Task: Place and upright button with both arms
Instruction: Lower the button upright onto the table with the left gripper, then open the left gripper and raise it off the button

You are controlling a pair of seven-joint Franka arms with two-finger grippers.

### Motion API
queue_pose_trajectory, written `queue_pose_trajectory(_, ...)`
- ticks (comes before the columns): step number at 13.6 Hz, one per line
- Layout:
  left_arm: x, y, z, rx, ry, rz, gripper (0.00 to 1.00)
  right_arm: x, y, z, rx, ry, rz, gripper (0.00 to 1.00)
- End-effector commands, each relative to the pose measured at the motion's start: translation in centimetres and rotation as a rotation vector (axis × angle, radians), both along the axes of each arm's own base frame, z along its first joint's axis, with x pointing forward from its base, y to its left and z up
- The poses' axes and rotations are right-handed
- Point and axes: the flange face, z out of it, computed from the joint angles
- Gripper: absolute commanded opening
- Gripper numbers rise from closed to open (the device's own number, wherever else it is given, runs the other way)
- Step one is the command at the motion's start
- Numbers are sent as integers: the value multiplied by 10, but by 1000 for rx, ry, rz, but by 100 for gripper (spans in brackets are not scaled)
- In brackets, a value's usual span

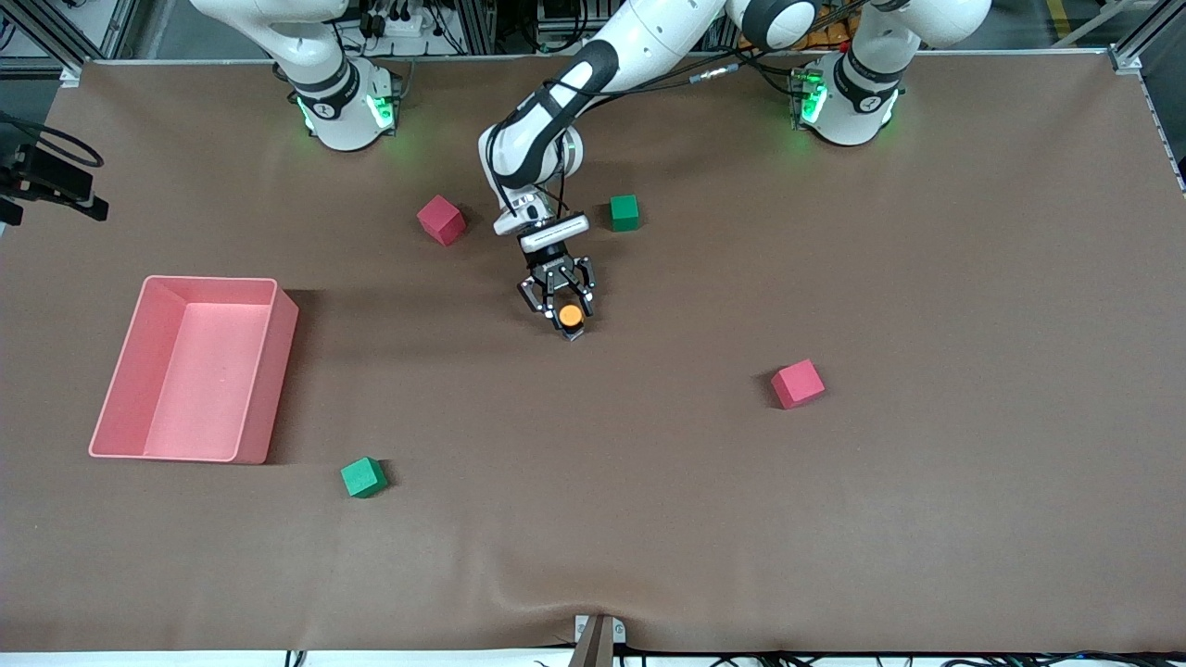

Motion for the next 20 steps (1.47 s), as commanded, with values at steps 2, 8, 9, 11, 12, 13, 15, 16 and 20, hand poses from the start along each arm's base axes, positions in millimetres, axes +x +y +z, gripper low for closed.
queue_pose_trajectory(2,0,-6,5,-4,-38,-13,90,-2,2,2,1,0,12,100)
queue_pose_trajectory(8,-12,-16,24,-9,-21,-21,100,-2,3,2,1,0,14,100)
queue_pose_trajectory(9,-21,-21,32,-8,16,-26,100,-2,3,2,1,0,14,100)
queue_pose_trajectory(11,-24,-20,48,53,67,-4,100,-2,3,2,1,0,14,100)
queue_pose_trajectory(12,-25,-22,59,54,93,3,100,-2,2,2,1,0,12,100)
queue_pose_trajectory(13,-28,-24,68,52,120,5,100,-2,3,2,1,0,14,100)
queue_pose_trajectory(15,-34,-29,84,47,160,-3,100,-2,3,2,1,0,14,100)
queue_pose_trajectory(16,-35,-29,88,42,179,3,100,-2,3,2,1,0,14,100)
queue_pose_trajectory(20,-32,-30,111,85,270,-20,100,-2,3,2,1,0,14,100)
